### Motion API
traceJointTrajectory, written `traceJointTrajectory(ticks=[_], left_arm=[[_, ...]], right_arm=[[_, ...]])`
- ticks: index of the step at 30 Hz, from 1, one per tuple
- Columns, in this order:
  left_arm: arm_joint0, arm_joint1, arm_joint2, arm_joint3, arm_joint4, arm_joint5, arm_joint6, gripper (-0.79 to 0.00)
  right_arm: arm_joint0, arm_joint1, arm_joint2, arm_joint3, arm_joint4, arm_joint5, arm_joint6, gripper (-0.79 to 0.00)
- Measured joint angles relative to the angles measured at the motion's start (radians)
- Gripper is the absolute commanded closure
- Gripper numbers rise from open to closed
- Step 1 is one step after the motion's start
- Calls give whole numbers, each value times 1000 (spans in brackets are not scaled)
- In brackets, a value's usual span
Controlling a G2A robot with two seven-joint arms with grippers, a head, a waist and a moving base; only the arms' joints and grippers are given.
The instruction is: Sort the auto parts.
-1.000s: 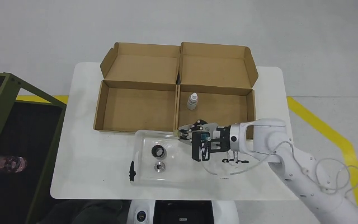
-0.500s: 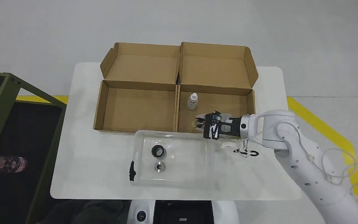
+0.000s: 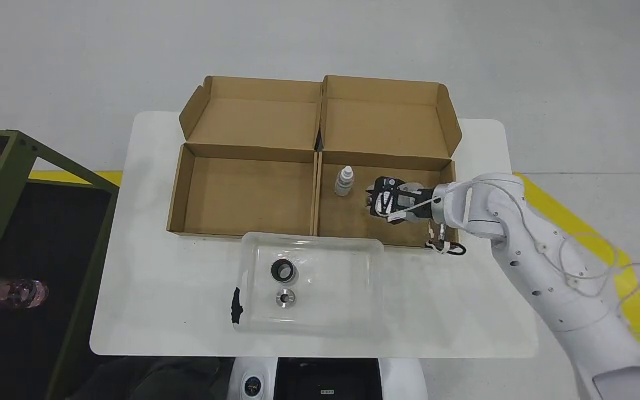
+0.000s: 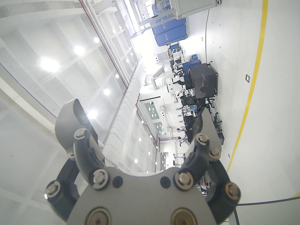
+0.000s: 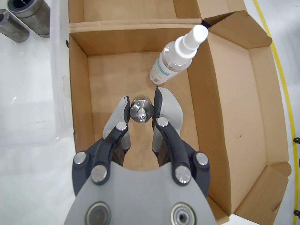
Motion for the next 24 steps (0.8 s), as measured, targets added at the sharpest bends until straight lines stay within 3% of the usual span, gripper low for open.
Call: traceJointTrajectory(ticks=[12,16,20,23,24], left_arm=[[0,0,0,0,0,0,0,-785],[0,0,0,0,0,0,0,-785],[0,0,0,0,0,0,0,-785],[0,0,0,0,0,0,0,-785],[0,0,0,0,0,0,0,-785]], right_arm=[[93,-40,-90,147,-35,24,11,0],[115,-51,-113,174,-49,31,18,-83],[132,-62,-132,202,-60,35,20,-86],[141,-68,-142,212,-65,40,22,-219],[143,-70,-145,213,-65,42,22,-228]])
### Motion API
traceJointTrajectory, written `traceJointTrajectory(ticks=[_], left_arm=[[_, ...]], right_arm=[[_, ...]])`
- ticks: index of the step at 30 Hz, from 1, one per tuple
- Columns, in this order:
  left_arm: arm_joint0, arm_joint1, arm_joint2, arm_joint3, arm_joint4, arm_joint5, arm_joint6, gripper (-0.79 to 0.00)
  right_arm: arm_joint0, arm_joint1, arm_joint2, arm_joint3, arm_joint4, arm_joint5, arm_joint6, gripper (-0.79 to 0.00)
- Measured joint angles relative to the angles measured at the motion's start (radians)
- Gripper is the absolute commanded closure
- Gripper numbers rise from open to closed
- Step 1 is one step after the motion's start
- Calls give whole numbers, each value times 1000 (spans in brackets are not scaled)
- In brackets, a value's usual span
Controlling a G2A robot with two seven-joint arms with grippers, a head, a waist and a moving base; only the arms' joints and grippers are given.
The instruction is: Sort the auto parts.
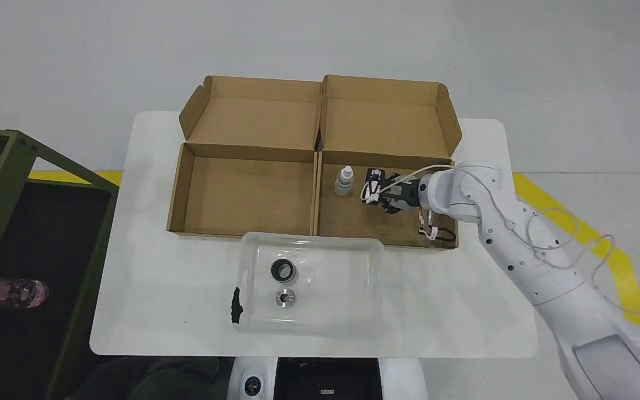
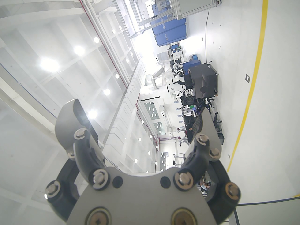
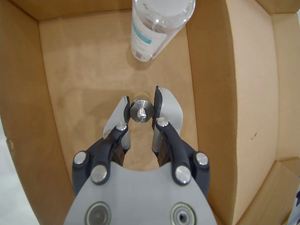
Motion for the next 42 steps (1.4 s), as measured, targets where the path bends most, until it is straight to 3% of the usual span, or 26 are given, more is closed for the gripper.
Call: traceJointTrajectory(ticks=[8,16,21,23,25,35,42], left_arm=[[0,0,0,0,0,0,0,-785],[0,0,0,0,0,0,0,-785],[0,0,0,0,0,0,0,-785],[0,0,0,0,0,0,0,-785],[0,0,0,0,0,0,0,-785],[0,0,0,0,0,0,0,-785],[0,0,0,0,0,0,0,-785]], right_arm=[[9,-12,-3,-3,12,25,-4,-363],[-23,3,69,-70,76,29,-3,-388],[-79,27,147,-160,120,10,-3,-505],[-113,37,177,-206,137,11,-2,-588],[-146,44,200,-251,151,19,-1,-779],[-348,72,290,-539,178,122,13,-785],[-413,68,258,-681,194,162,3,-785]])
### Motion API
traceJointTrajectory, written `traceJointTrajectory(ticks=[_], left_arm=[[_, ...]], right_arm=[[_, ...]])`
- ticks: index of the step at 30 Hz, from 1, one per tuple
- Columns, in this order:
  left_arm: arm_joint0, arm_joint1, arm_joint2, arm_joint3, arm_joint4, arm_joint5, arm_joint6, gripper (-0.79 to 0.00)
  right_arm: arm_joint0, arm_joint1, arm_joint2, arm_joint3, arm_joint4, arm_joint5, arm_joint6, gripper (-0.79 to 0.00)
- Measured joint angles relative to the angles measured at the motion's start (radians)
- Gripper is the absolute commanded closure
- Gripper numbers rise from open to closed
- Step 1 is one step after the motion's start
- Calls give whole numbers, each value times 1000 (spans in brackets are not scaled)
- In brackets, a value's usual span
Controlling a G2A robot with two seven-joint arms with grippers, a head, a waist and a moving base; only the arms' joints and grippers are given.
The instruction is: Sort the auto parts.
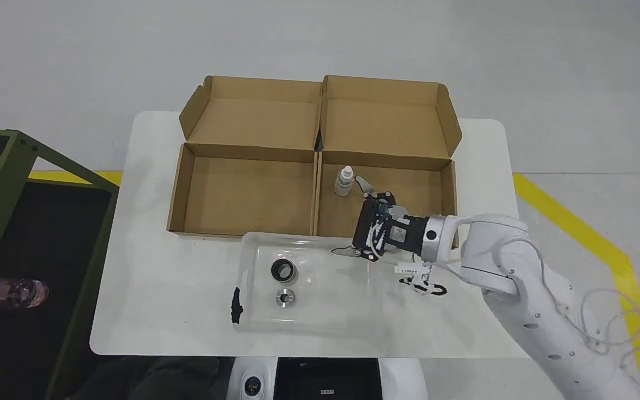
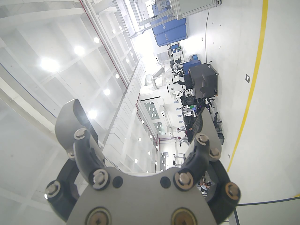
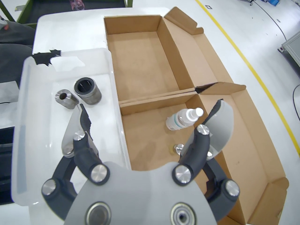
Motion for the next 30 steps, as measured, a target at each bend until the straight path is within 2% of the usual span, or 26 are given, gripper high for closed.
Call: traceJointTrajectory(ticks=[9,20,30], left_arm=[[0,0,0,0,0,0,0,-785],[0,0,0,0,0,0,0,-785],[0,0,0,0,0,0,0,-785]], right_arm=[[41,-36,-156,-9,-44,43,-15,-785],[140,-97,-342,85,-134,42,-80,-785],[207,-149,-443,172,-139,31,-72,-785]])
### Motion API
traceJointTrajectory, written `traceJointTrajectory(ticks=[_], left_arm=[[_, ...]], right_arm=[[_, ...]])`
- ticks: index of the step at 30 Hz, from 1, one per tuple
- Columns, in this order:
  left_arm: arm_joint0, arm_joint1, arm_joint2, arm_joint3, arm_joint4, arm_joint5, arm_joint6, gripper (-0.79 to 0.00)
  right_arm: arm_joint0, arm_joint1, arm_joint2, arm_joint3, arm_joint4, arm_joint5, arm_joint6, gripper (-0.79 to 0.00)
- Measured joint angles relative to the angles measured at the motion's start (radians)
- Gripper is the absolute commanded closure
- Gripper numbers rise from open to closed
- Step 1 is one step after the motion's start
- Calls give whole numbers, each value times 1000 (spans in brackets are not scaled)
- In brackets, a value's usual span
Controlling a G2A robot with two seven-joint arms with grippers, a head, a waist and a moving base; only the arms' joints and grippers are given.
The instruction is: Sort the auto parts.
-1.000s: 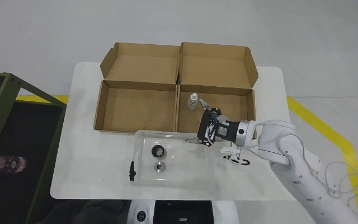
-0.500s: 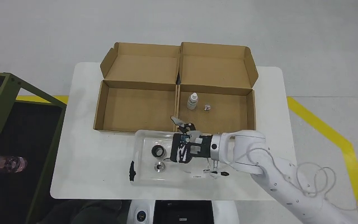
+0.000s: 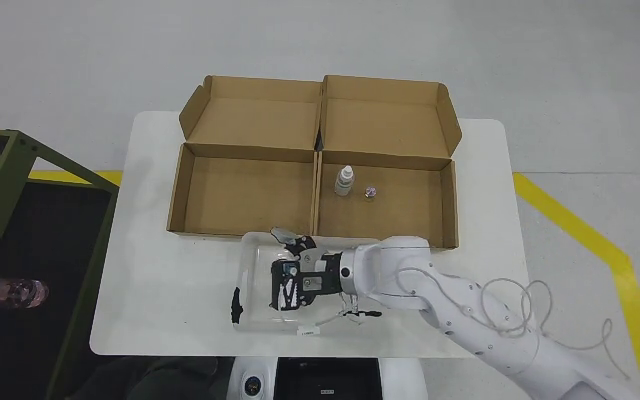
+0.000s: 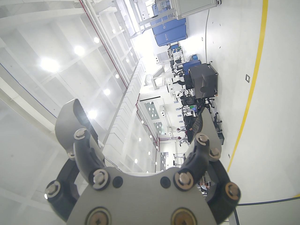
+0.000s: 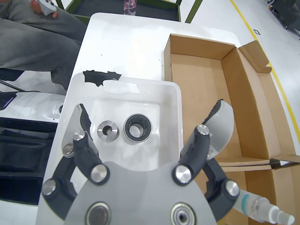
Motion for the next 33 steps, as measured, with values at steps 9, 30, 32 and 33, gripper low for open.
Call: traceJointTrajectory(ticks=[9,30,32,33], left_arm=[[0,0,0,0,0,0,0,-785],[0,0,0,0,0,0,0,-785],[0,0,0,0,0,0,0,-785],[0,0,0,0,0,0,0,-785]], right_arm=[[4,-27,-47,62,-19,-9,11,-727],[2,-66,-55,173,-39,3,31,-533],[2,-70,-55,186,-41,5,32,-511],[2,-71,-55,193,-42,6,32,-502]])
